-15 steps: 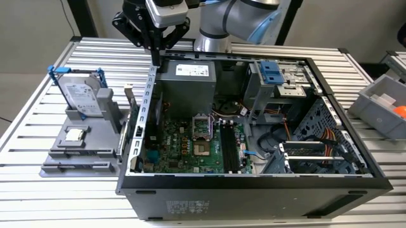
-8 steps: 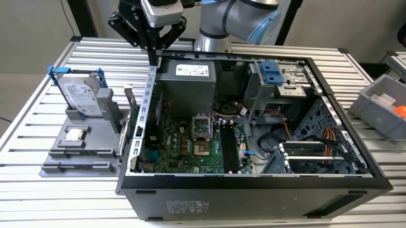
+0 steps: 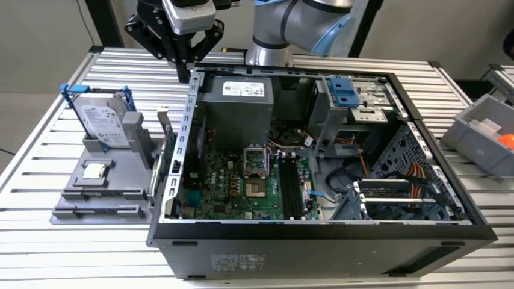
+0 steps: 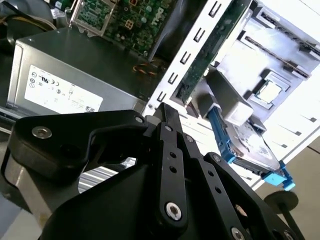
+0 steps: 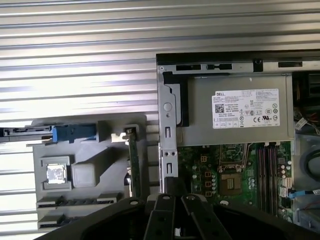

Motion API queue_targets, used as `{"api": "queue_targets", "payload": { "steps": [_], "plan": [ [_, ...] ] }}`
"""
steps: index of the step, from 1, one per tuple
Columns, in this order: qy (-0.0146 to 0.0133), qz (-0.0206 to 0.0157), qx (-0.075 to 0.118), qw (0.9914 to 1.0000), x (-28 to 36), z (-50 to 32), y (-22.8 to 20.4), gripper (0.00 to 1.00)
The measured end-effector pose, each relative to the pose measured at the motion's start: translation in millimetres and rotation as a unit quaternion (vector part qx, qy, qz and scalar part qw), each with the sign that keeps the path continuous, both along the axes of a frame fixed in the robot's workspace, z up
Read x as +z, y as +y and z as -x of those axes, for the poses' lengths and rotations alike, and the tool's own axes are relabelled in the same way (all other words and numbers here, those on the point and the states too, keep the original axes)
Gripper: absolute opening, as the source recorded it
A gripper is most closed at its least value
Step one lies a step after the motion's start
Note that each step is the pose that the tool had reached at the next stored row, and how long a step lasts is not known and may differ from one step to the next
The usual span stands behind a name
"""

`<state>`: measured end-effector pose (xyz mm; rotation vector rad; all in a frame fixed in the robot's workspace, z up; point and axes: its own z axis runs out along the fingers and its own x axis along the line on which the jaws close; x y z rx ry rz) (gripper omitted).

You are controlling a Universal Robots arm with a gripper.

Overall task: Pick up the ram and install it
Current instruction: 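Reach for the ram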

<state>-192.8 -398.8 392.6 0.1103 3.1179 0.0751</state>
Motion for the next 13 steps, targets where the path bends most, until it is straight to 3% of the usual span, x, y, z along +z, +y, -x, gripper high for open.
{"api": "queue_targets", "payload": {
  "steps": [13],
  "plan": [
    [0.0, 0.0, 0.0, 1.0, 0.0, 20.6, 0.0, 0.0]
  ]
}}
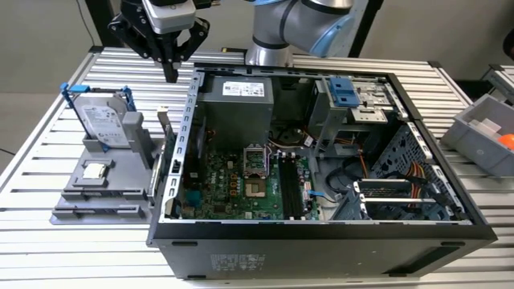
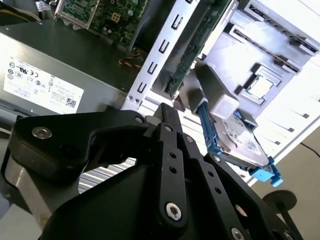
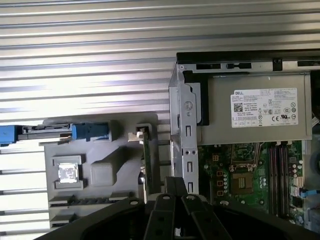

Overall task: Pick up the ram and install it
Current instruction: 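Reach for the ram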

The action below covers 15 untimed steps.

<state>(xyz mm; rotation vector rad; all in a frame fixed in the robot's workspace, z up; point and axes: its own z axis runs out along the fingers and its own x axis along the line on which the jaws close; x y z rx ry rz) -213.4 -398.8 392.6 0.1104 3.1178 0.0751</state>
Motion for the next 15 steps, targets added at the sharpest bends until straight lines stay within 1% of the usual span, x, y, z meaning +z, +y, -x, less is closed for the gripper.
{"api": "queue_targets", "payload": {
  "steps": [6, 15],
  "plan": [
    [0.0, 0.0, 0.0, 1.0, 0.0, 7.0, 0.0, 0.0],
    [0.0, 0.0, 0.0, 1.0, 0.0, 13.2, 0.0, 0.0]
  ]
}}
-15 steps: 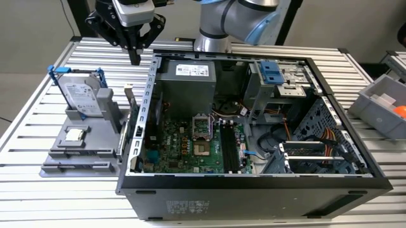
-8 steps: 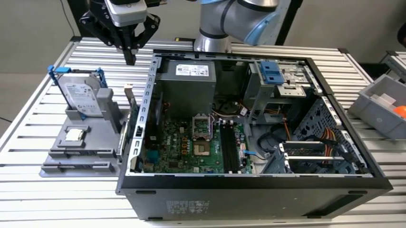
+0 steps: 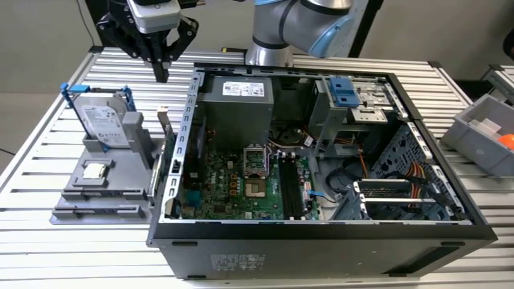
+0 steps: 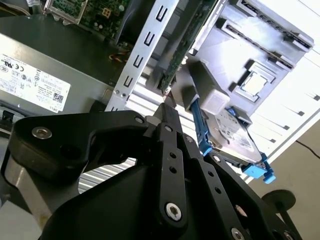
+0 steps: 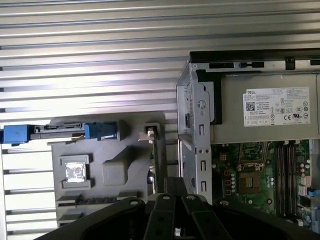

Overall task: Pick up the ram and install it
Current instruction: 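Reach for the ram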

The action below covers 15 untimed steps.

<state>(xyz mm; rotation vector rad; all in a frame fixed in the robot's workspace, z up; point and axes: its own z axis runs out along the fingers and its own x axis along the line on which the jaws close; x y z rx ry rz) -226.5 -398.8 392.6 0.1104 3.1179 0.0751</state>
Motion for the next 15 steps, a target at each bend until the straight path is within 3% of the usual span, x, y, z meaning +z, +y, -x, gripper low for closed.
{"api": "queue_targets", "payload": {
  "steps": [15],
  "plan": [
    [0.0, 0.0001, 0.0, 1.0, 0.0, 7.9, 0.0, 0.0]
  ]
}}
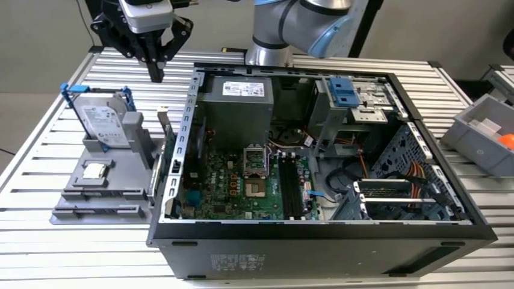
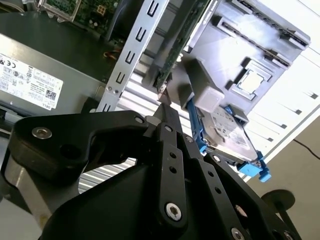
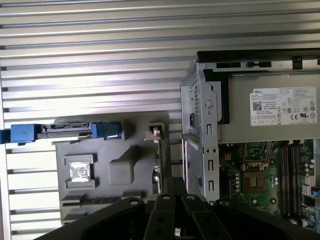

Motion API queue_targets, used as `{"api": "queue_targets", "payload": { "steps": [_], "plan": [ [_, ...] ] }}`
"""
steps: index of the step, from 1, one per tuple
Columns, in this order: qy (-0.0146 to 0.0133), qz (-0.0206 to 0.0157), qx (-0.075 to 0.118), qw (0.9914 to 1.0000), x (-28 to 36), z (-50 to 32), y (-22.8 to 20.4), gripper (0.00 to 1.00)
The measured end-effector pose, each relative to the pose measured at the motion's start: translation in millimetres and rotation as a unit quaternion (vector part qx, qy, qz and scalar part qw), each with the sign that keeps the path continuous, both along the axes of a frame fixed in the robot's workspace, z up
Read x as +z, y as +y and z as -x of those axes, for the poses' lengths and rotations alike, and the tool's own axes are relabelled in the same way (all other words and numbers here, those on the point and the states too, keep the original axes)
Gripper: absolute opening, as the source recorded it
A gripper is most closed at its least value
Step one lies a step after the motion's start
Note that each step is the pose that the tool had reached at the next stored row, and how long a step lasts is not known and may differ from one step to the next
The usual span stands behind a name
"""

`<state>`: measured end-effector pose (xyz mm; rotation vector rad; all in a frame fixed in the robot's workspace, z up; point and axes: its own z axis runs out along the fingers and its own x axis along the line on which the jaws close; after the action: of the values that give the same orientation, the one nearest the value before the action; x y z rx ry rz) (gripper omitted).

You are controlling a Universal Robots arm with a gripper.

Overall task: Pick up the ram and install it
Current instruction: 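Reach for the ram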

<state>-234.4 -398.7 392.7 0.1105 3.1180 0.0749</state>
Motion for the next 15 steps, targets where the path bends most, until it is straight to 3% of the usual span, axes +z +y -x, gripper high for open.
{"api": "queue_targets", "payload": {
  "steps": [15],
  "plan": [
    [0.0, 0.0, 0.0, 1.0, 0.0, 7.6, 0.0, 0.0]
  ]
}}
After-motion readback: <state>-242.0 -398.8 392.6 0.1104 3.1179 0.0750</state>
